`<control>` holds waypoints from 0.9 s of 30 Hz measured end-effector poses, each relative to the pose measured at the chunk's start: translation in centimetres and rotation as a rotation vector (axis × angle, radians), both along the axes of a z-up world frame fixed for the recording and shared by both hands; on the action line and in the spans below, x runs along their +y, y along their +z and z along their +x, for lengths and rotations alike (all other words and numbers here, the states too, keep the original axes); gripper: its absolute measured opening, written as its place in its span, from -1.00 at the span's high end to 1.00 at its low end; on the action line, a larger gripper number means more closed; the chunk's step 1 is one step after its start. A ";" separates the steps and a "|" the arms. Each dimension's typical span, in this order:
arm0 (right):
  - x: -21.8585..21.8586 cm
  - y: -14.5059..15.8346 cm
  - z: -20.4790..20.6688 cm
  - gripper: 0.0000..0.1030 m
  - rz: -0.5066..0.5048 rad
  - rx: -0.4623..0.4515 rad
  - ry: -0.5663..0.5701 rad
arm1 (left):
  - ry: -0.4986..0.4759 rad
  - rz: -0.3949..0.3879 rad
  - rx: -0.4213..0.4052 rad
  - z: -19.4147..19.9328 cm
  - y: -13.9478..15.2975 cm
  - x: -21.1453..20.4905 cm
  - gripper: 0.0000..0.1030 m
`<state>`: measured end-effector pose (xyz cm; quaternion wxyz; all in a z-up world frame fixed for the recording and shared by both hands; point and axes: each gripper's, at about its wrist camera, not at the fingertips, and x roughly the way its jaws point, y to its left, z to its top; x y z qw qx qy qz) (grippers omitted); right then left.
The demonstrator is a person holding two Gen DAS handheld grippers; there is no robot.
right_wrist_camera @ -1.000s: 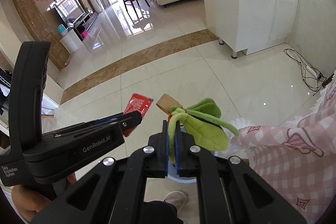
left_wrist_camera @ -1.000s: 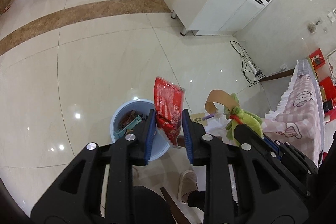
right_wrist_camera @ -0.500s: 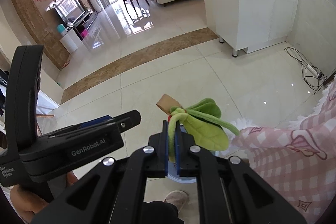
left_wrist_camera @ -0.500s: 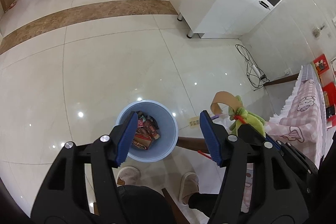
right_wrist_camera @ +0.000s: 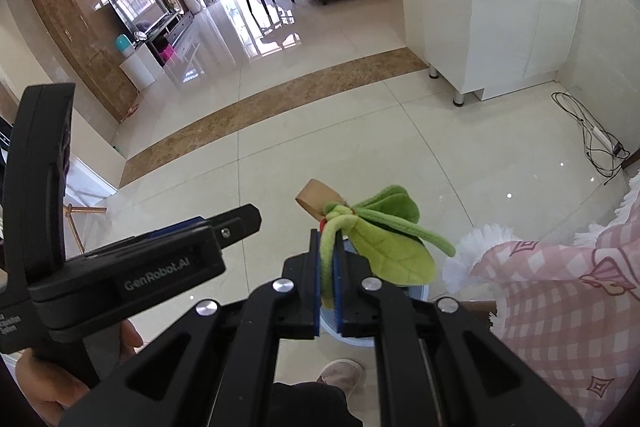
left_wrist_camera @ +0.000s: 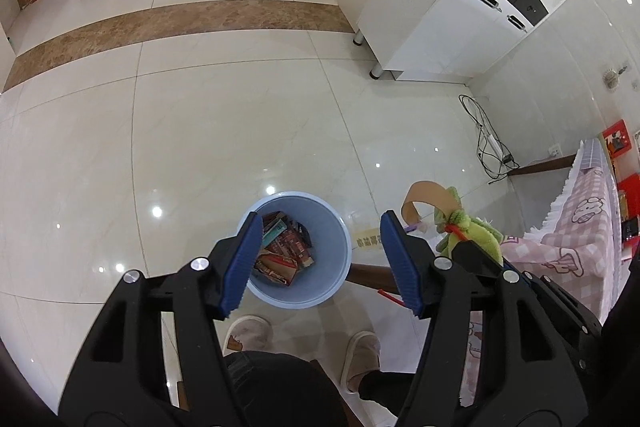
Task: Collect trash
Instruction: 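Carry both items over the wastebasket and open both grippers to drop them, then move both tools back over the table toward the last black snack packet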
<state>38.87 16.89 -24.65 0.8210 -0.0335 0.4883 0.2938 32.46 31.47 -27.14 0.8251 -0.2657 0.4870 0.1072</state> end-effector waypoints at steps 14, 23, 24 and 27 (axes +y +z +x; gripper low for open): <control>0.2 -0.7 0.2 0.33 -0.026 -0.009 -0.050 | 0.012 -0.002 -0.008 -0.2 0.2 0.0 -0.22; -2.9 2.9 -1.2 0.26 -0.003 -0.080 -0.113 | -0.030 0.014 -0.087 -1.2 3.9 -1.9 -0.22; -3.6 3.8 -1.6 0.25 0.006 -0.100 -0.121 | -0.037 0.016 -0.101 -1.3 4.6 -2.3 -0.22; -5.5 6.2 -2.5 0.18 0.030 -0.156 -0.148 | -0.068 0.032 -0.152 -1.8 6.9 -4.0 -0.23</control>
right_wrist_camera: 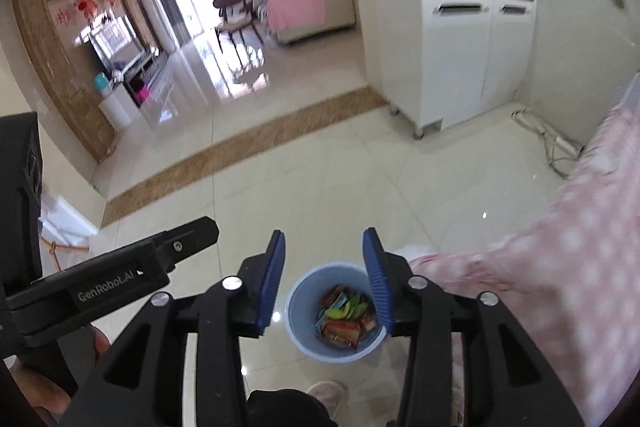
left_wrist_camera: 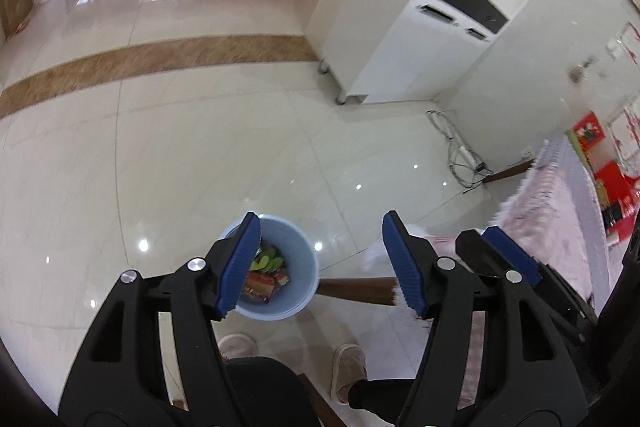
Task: Collect trash
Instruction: 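Move both tools back over the table toward the last black snack packet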
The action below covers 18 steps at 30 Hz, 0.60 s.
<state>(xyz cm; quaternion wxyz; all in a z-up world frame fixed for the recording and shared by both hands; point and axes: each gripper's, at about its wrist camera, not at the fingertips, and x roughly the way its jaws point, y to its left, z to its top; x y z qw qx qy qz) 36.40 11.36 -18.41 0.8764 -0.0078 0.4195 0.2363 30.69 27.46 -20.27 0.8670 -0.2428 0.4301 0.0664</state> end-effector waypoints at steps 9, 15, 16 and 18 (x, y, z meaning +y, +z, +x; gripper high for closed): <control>-8.9 5.7 -4.0 0.09 0.034 -0.122 -0.112 | -0.154 0.041 -0.133 -1.4 6.0 -8.5 -0.26; -17.4 7.5 -6.8 0.08 0.033 -0.164 -0.239 | -0.304 0.046 -0.173 -1.5 8.1 -16.0 -0.26; -18.8 7.7 -7.2 0.08 0.033 -0.169 -0.261 | -0.338 0.044 -0.180 -1.4 8.4 -17.9 -0.27; -22.2 8.0 -8.0 0.07 0.028 -0.177 -0.320 | -0.389 0.039 -0.184 -1.2 8.6 -21.1 -0.27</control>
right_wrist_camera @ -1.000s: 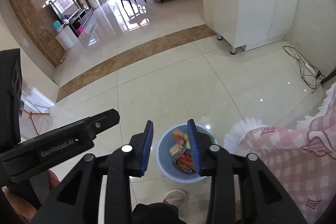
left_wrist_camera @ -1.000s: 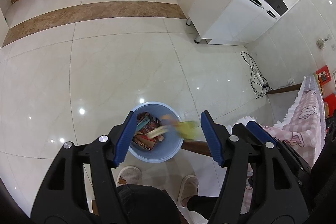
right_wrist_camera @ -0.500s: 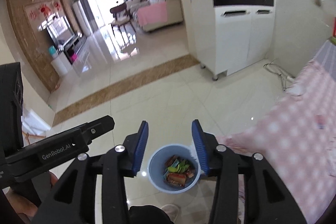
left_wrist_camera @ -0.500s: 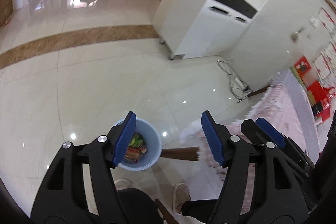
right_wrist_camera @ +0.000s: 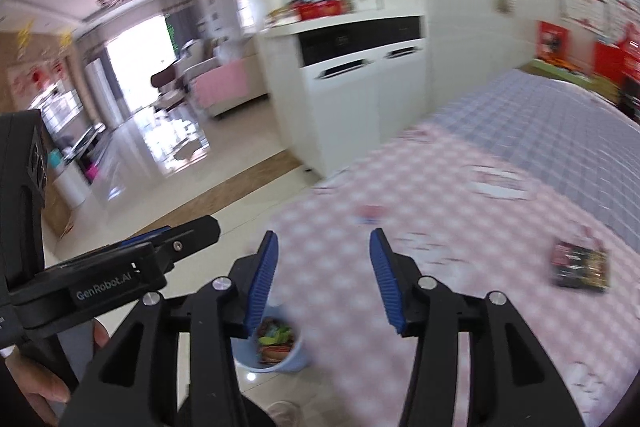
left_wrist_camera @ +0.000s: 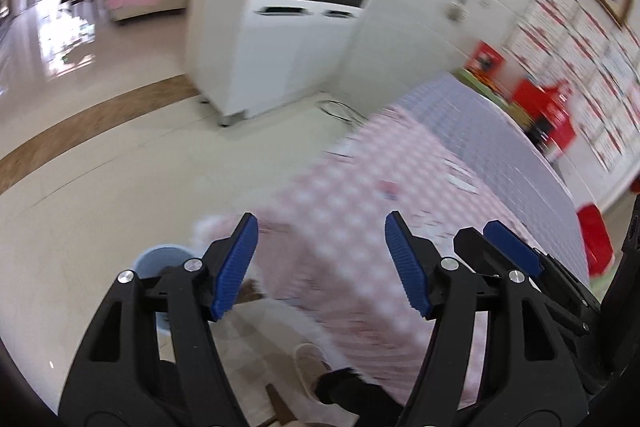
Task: Collect trash
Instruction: 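Move both tools back over the table toward the last black snack packet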
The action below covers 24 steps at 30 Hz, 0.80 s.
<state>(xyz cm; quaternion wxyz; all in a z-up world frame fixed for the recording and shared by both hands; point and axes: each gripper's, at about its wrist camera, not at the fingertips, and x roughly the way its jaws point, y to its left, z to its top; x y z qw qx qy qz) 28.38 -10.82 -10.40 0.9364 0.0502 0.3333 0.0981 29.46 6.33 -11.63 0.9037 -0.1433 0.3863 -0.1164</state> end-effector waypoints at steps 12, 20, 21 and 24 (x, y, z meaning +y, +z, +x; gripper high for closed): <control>-19.7 -2.1 -3.4 0.06 0.063 0.036 -0.345 | -0.290 0.031 0.028 1.9 -1.0 -18.4 -0.27; -25.6 -4.8 -2.5 0.06 0.118 0.103 -0.403 | -0.372 0.073 0.083 3.6 -3.5 -25.7 -0.27; -26.0 -5.2 -2.2 0.06 0.122 0.114 -0.402 | -0.372 0.082 0.088 3.8 -3.8 -26.2 -0.27; -26.7 -6.1 -1.6 0.06 0.143 0.143 -0.399 | -0.384 0.107 0.088 4.2 -4.5 -27.4 -0.27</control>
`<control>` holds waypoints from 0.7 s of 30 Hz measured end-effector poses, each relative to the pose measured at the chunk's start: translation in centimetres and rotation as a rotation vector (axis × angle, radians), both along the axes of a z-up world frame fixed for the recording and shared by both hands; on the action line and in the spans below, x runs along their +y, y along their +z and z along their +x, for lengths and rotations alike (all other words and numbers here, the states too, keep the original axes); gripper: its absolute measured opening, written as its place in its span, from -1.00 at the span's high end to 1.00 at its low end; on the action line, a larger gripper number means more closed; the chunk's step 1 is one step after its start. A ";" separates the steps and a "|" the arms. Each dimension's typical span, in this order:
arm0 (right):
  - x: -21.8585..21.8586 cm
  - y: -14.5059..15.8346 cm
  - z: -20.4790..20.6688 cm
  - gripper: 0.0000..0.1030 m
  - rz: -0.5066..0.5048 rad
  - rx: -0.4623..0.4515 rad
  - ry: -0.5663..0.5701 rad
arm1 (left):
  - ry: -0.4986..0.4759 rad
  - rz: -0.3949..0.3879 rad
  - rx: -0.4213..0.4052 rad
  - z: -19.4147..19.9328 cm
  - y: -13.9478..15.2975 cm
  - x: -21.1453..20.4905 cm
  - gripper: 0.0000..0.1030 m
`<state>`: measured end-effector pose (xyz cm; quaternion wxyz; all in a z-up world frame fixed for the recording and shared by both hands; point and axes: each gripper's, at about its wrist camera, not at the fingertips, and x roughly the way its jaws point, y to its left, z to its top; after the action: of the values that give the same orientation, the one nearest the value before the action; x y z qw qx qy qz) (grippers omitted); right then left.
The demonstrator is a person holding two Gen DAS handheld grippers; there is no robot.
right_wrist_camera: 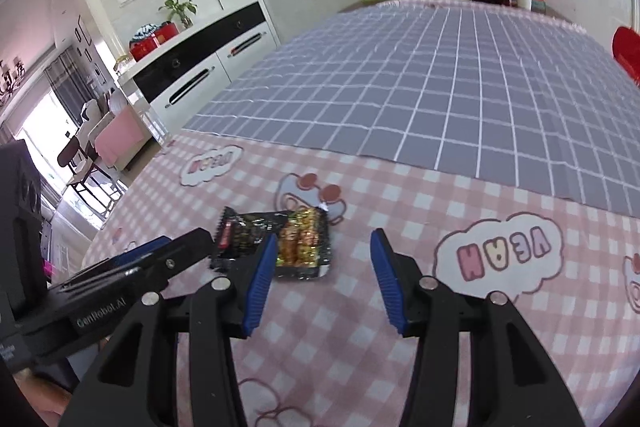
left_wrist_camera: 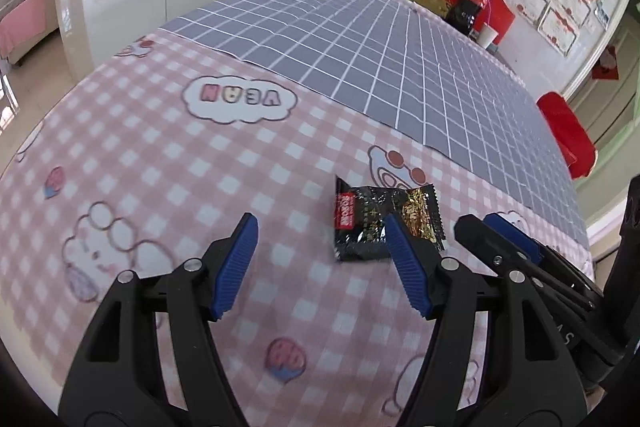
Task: Collect trash
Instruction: 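Move both tools back over the table toward the last black snack packet, then grasp the black snack packet with the left gripper while the right grasps its other end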
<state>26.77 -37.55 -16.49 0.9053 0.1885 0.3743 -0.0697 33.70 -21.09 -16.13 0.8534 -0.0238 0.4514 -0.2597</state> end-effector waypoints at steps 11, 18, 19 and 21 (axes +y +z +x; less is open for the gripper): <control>-1.1 -1.6 1.6 0.07 0.109 -0.001 0.037 | -0.037 0.033 -0.024 0.9 -0.9 -1.9 0.22; 0.0 -1.6 2.2 0.40 0.119 0.002 0.073 | -0.078 0.008 -0.026 0.3 -1.1 -2.4 0.63; 0.0 -1.5 2.2 0.42 0.120 0.003 0.074 | -0.077 0.004 -0.025 0.2 -1.1 -2.3 0.64; 0.5 -1.2 2.1 0.62 0.099 -0.002 0.077 | -0.076 -0.011 -0.022 0.0 -1.0 -1.9 0.64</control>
<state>28.88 -37.04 -17.73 0.8971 0.2188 0.3836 -0.0160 33.70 -23.04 -17.11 0.8478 -0.0084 0.4410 -0.2946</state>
